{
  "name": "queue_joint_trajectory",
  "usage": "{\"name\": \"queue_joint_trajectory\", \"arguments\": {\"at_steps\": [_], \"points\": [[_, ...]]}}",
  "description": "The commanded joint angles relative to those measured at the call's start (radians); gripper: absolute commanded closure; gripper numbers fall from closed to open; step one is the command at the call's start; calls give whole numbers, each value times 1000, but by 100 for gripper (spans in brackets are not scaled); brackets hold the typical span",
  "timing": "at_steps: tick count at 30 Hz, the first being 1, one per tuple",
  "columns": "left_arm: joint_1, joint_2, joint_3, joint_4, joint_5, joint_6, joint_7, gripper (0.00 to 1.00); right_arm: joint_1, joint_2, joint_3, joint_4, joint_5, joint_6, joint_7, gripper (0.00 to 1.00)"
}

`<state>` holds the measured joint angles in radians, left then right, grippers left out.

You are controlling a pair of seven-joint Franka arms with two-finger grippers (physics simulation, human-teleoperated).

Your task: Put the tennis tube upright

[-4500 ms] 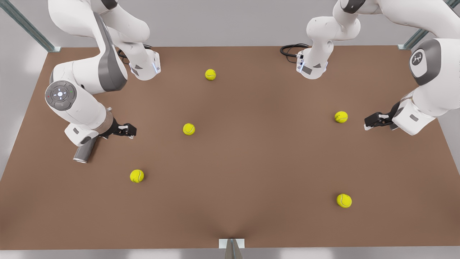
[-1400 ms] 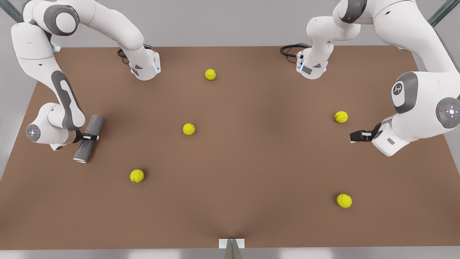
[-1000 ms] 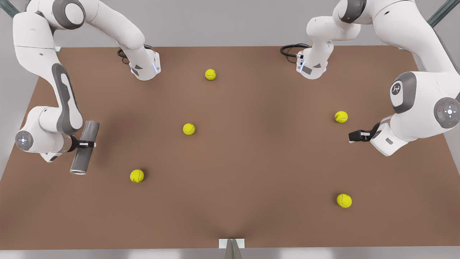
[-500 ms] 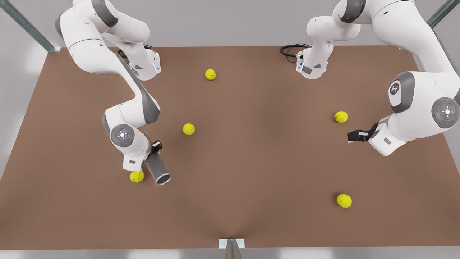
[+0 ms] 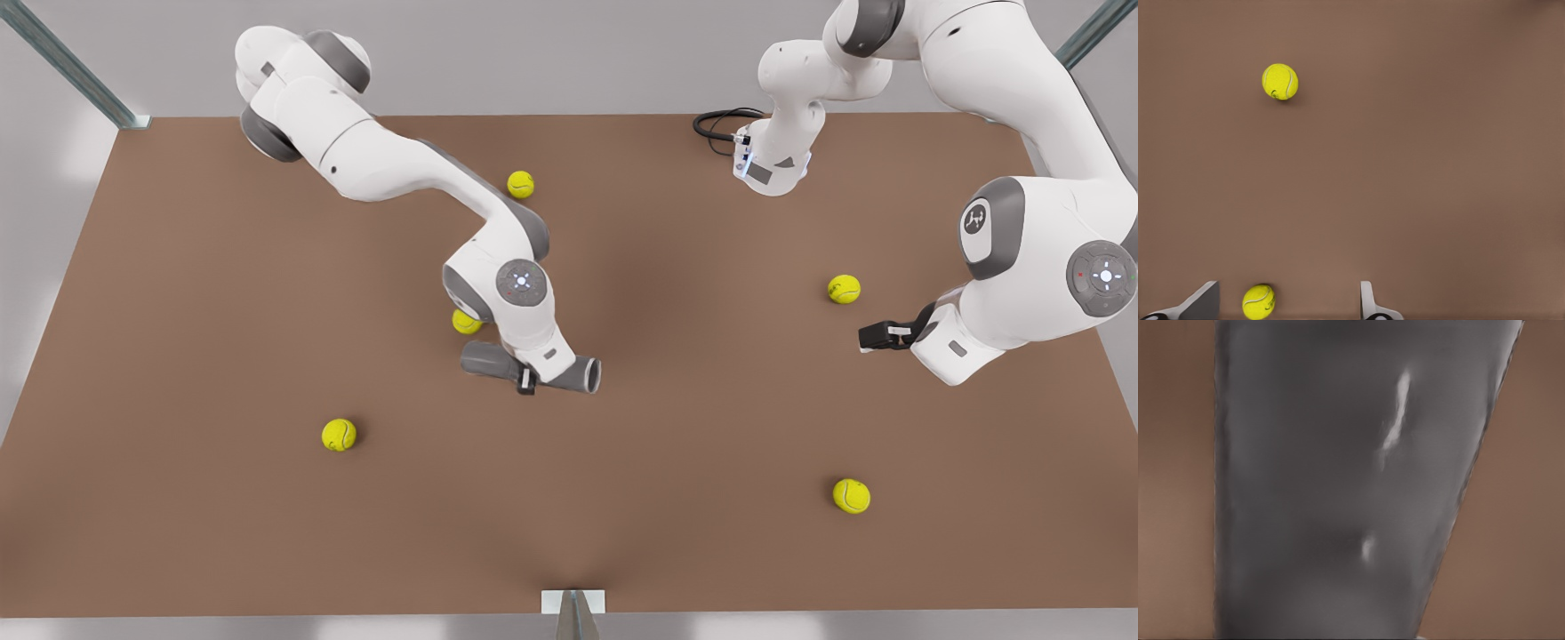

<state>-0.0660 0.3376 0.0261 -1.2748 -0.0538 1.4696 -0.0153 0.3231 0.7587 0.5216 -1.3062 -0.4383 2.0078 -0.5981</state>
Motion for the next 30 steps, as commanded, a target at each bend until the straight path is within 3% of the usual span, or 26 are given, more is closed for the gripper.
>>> {"name": "queue_joint_trajectory", "arguments": {"at_steps": [1, 4, 9, 11, 12, 30], "points": [[0, 0, 0, 0, 0, 0, 0, 0, 7, 4, -2, 2, -3, 8, -3, 37], [0, 1, 0, 0, 0, 8, 0, 0, 116, 79, -92, 110, 3, 8, 7, 36], [0, 1, 0, 0, 0, 6, 0, 0, 126, 93, -97, 136, 3, 8, 14, 36], [0, 1, 0, 0, 0, 6, 0, 0, 129, 94, -97, 137, 3, 8, 15, 32], [0, 1, 0, 0, 0, 8, 0, 0, 129, 94, -97, 137, 4, 9, 15, 0], [-9, 1, 0, 0, -1, 9, -2, 0, 119, 50, -89, 134, 85, -55, 34, 0]]}}
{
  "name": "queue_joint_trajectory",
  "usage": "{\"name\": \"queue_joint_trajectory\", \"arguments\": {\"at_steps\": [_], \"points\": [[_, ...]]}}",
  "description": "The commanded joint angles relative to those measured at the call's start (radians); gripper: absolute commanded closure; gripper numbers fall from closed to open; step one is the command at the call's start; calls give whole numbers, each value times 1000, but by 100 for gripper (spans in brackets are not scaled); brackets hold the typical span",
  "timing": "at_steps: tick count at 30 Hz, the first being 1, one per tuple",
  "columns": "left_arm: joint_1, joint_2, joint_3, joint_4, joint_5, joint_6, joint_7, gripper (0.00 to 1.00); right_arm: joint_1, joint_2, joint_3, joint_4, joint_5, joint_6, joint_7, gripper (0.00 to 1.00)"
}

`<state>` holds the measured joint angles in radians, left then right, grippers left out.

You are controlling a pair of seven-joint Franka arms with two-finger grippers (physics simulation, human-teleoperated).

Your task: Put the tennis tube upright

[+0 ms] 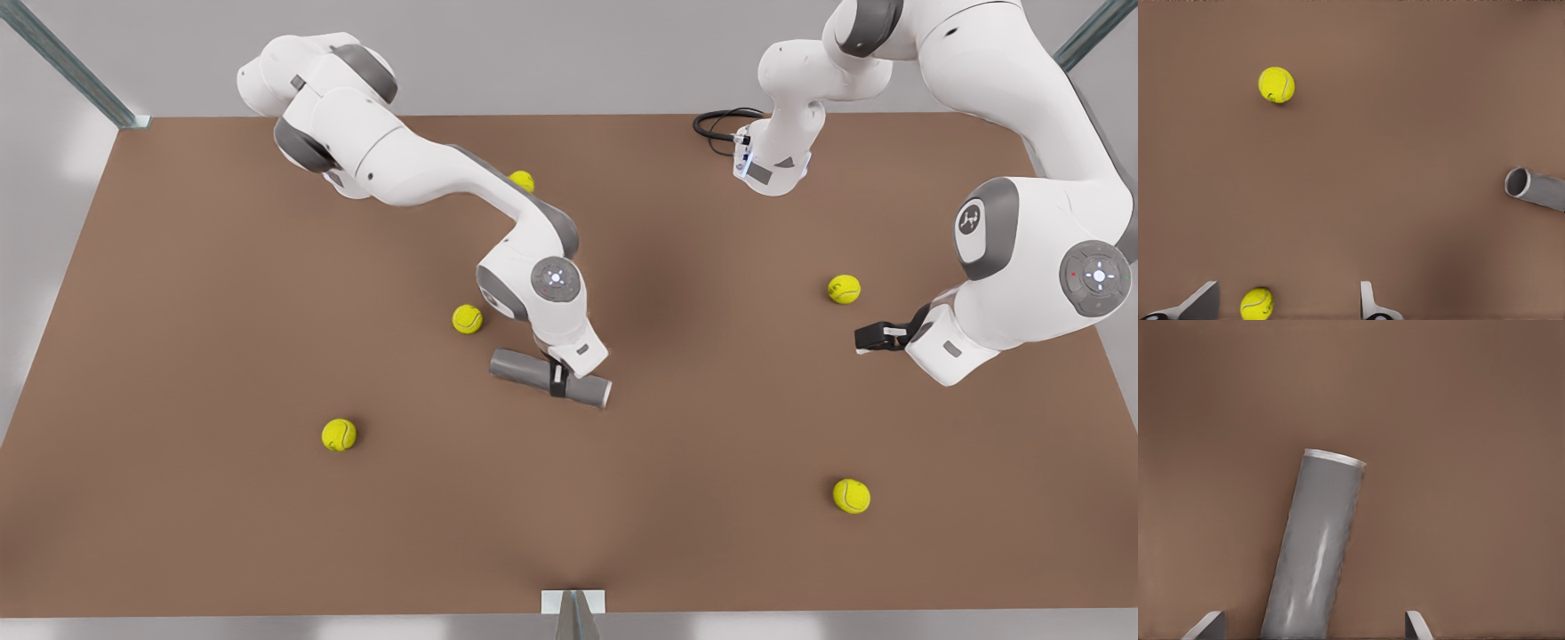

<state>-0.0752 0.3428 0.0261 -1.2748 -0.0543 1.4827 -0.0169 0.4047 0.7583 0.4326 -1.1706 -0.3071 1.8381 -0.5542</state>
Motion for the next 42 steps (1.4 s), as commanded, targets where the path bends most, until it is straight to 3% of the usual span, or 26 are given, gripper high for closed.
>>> {"name": "queue_joint_trajectory", "arguments": {"at_steps": [1, 4, 6, 7, 9, 13, 16, 20, 21, 22, 29, 42], "points": [[0, 5, 0, 0, -2, 8, 0, 0, -18, -25, -2, 2, 17, -69, 17, 0], [-9, 82, 0, 5, -212, 120, -3, 0, -279, -284, -2, 0, 141, -200, 539, 0], [-54, 177, 0, 5, -461, 182, -9, 0, -451, -303, -3, 2, 315, -402, 882, 0], [-61, 257, -2, 5, -661, 188, -8, 0, -455, -303, -12, 2, 287, -418, 1048, 0], [-75, 367, -50, -5, -820, 159, 30, 0, -472, -303, -2, -6, 64, -419, 1128, 0], [-207, 357, -57, -273, -938, 307, 360, 0, -469, -303, 0, -11, 63, -435, 1128, 0], [-199, 407, -94, -279, -940, 343, 454, 0, -529, -304, 1, -9, 175, -433, 1111, 0], [-170, 478, -95, -255, -1016, 344, 584, 0, -520, -344, -14, -70, 114, -405, 1087, 0], [-172, 478, -95, -256, -1018, 346, 584, 0, -452, -435, -222, -150, 276, -379, 817, 0], [-172, 478, -109, -256, -1032, 370, 584, 0, -437, -473, -301, -197, 336, -372, 792, 0], [-195, 495, -133, -256, -1078, 421, 584, 0, -313, -465, -299, -182, 249, -373, 924, 0], [-222, 522, -133, -270, -1082, 413, 617, 0, -287, -445, -299, -169, 263, -370, 924, 0]]}}
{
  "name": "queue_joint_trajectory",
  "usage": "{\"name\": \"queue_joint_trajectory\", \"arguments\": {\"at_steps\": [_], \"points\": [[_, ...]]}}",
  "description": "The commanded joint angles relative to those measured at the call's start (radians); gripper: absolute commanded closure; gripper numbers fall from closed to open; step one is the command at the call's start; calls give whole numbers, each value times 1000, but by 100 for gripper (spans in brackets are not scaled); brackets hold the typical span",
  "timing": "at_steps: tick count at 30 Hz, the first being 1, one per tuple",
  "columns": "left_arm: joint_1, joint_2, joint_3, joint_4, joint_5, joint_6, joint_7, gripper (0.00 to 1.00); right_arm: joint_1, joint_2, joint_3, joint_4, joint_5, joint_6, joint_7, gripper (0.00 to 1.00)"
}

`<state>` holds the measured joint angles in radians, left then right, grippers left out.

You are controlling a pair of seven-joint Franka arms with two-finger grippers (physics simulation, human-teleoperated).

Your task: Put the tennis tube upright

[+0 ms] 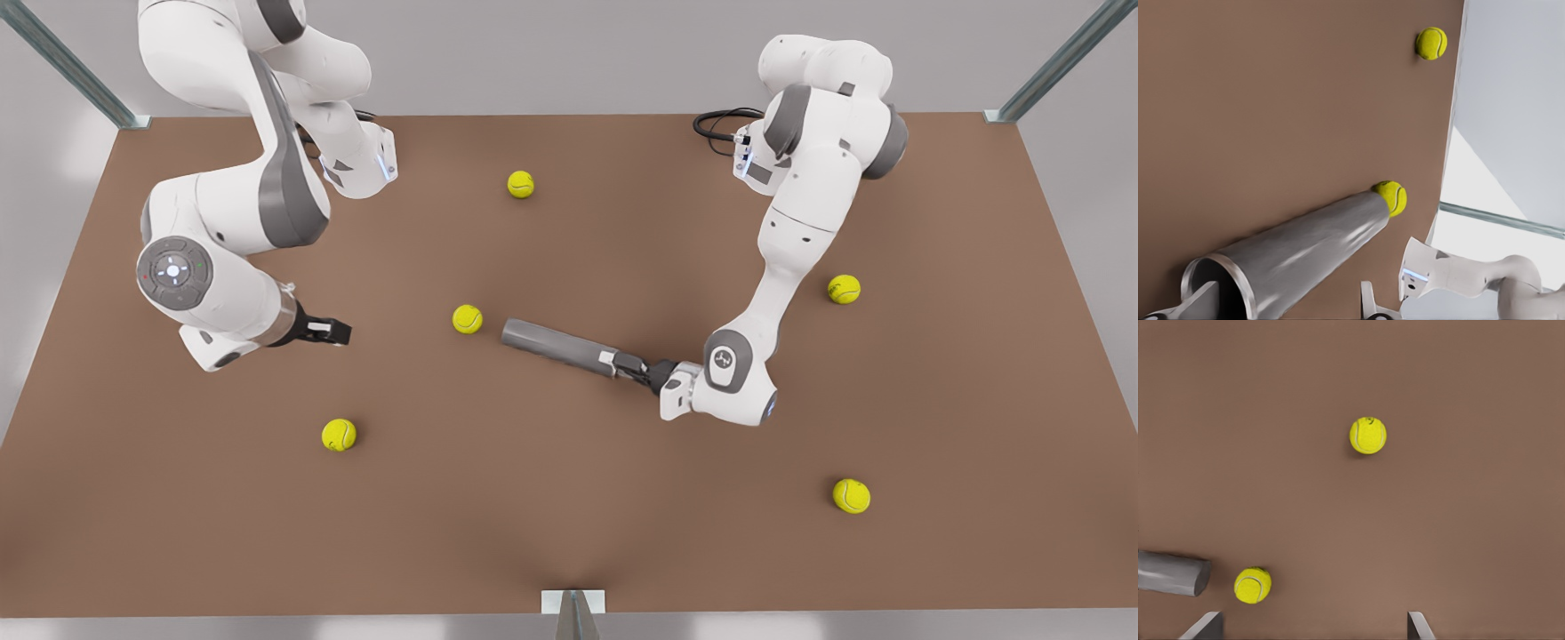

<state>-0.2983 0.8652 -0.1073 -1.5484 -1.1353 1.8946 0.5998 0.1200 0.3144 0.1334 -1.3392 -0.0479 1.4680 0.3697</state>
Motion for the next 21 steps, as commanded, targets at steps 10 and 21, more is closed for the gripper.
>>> {"name": "queue_joint_trajectory", "arguments": {"at_steps": [10, 21], "points": [[-21, 6, 0, -33, -64, -31, -2, 0, -5, 0, 0, 0, -7, 0, -2, 0], [-38, 12, 0, -47, -100, -22, 2, 10, -8, -1, -5, 2, -9, -2, -2, 0]]}}
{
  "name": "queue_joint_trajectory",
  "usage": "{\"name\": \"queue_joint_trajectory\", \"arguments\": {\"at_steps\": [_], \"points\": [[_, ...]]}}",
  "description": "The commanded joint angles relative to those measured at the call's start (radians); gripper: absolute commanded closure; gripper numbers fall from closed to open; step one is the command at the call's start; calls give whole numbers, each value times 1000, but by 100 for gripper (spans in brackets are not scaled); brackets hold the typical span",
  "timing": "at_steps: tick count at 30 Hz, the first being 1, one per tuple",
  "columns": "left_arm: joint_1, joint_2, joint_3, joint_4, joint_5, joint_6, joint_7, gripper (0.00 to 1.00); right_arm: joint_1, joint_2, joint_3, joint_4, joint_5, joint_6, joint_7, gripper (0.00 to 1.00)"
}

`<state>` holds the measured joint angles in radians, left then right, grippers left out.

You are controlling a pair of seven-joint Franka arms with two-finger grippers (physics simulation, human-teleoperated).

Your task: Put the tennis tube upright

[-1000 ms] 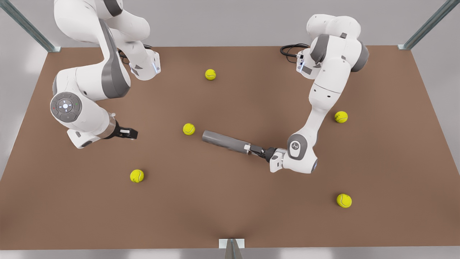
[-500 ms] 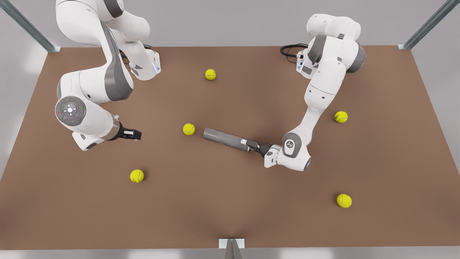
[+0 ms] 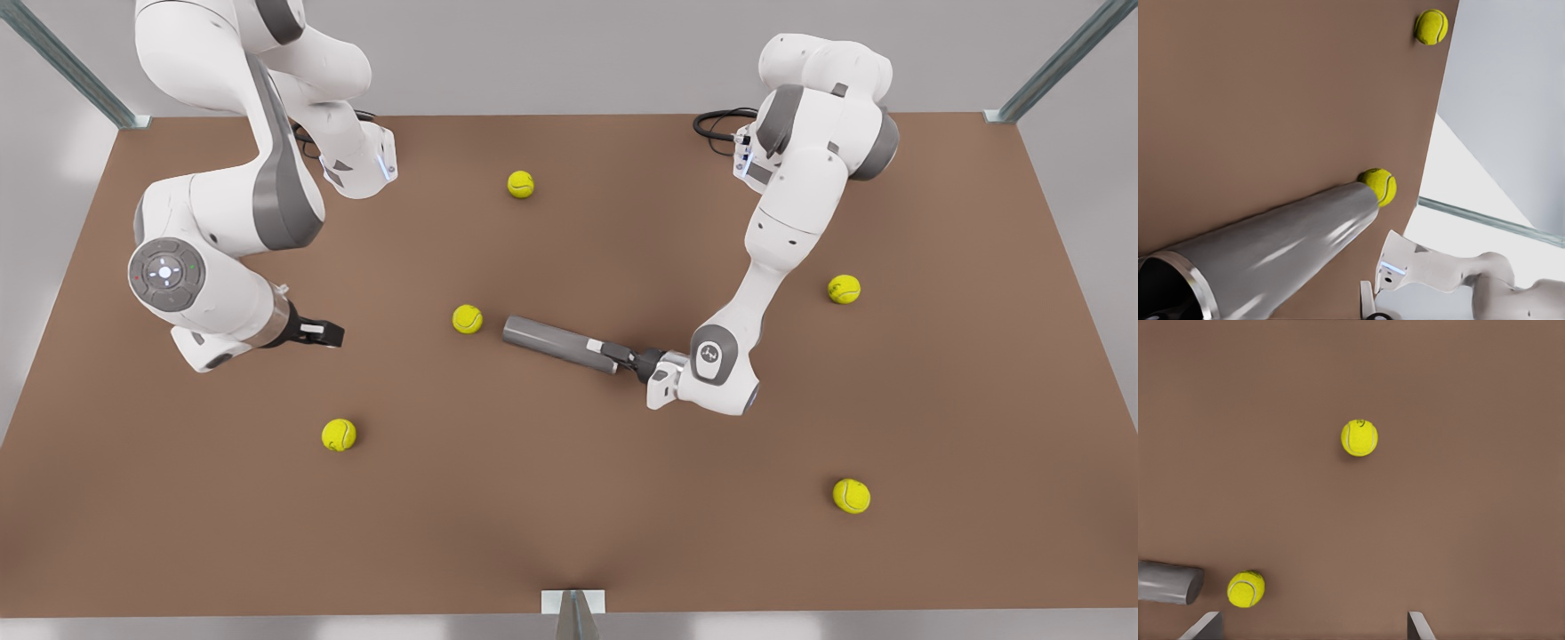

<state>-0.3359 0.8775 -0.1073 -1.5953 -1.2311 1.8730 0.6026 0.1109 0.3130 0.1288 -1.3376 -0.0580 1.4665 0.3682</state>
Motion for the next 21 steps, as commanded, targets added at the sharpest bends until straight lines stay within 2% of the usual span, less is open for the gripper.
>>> {"name": "queue_joint_trajectory", "arguments": {"at_steps": [1, 4, 6, 10, 11, 21], "points": [[0, 0, 0, 0, -4, 0, -1, 18, 0, 0, 0, 0, 0, 0, 0, 0], [0, 0, 0, -2, -4, -2, 0, 38, -2, 0, 0, 0, -2, 0, -2, 0], [2, 0, 2, -2, -2, -3, 3, 48, -3, 0, 0, 2, 0, 0, -2, 0], [2, -2, 2, -2, -1, -11, 3, 55, -2, 0, 0, 0, 0, 0, -2, 0], [2, -2, 2, -2, -1, -9, 2, 65, 0, 0, 0, 0, -2, 0, -2, 0], [3, -14, 3, 0, 4, -15, -6, 67, 0, 0, 0, 2, 0, 0, -2, 0]]}}
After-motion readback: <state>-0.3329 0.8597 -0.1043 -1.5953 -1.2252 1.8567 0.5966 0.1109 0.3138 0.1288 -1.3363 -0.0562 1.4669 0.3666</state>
